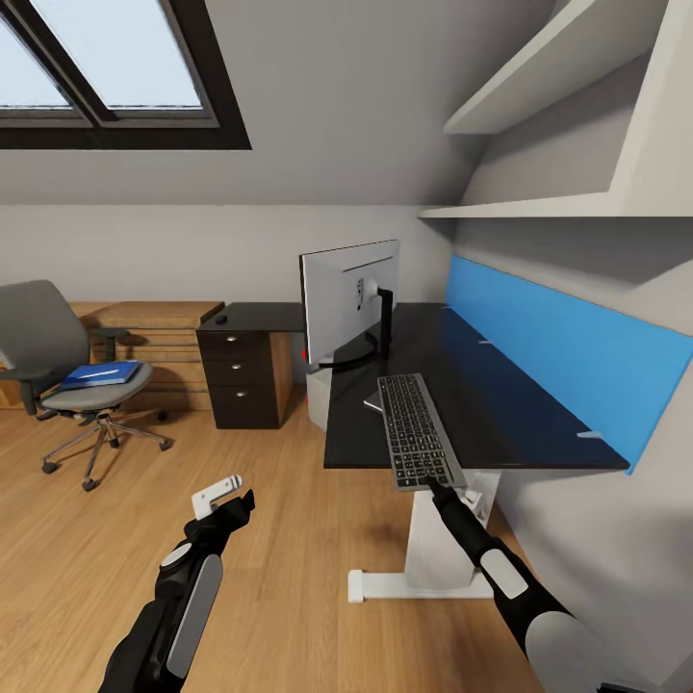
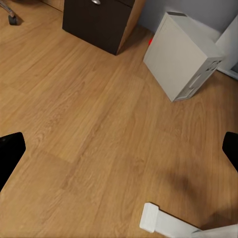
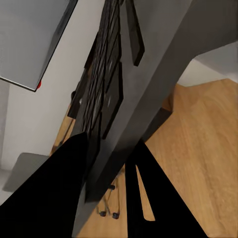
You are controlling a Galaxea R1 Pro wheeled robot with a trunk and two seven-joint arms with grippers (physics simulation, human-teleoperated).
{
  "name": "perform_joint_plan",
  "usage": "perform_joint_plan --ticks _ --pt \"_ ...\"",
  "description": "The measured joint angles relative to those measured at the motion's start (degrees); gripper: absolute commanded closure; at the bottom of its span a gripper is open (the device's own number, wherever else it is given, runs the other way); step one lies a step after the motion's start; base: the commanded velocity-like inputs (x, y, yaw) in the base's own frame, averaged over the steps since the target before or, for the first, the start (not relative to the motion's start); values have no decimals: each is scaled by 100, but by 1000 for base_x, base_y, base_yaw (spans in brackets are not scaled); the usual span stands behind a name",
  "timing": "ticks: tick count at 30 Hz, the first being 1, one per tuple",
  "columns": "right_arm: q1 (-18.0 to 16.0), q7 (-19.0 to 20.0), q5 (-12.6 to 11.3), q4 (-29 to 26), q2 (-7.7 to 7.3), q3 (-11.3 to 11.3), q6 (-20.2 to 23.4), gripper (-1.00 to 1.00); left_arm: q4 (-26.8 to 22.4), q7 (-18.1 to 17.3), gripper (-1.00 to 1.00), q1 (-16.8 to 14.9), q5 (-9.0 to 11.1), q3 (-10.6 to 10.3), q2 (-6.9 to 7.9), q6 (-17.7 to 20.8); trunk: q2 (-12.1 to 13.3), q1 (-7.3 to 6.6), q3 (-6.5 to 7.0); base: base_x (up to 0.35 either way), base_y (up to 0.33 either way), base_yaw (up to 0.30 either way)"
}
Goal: In the bedroom, organize the workspace by keeping the computer under the desk, ensuring the monitor is on the desk, placing the keyboard on the desk next to the monitor, placing the mouse on the desk next to the keyboard, moving the folder from the swivel chair onto the desk next to the mouse, stacking the notebook on top of the folder with the pen on top of the notebook, and positioning the swivel chair next to the desk.
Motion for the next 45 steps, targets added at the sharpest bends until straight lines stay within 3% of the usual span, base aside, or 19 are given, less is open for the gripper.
perform_joint_plan --ticks 8,19,28,34,36,40,45 --pt "0 0 5 0 -3 8 0 100 0 0 -100 0 0 3 0 0 0 0 0 0 0 0" --pt "0 8 28 -7 1 34 -17 100 57 0 -100 0 0 4 0 0 440 -241 197 0 0 0" --pt "2 0 57 -413 45 59 -230 100 119 0 -100 0 0 4 0 -3 801 -439 358 0 0 0" --pt "2 13 107 -426 231 99 -333 100 218 -3 -100 0 -10 -4 0 -23 843 -461 377 0 0 0" --pt "3 19 261 -433 330 106 -526 100 221 -7 -100 -1 -13 -5 0 -27 843 -461 377 0 0 0" --pt "45 13 731 -436 535 106 -1157 100 228 -8 -100 -1 -17 -5 0 -34 843 -461 377 0 0 0" --pt "264 -12 885 -436 740 108 -1906 100 229 -8 -100 0 -18 -5 4 -35 843 -461 377 0 0 0"
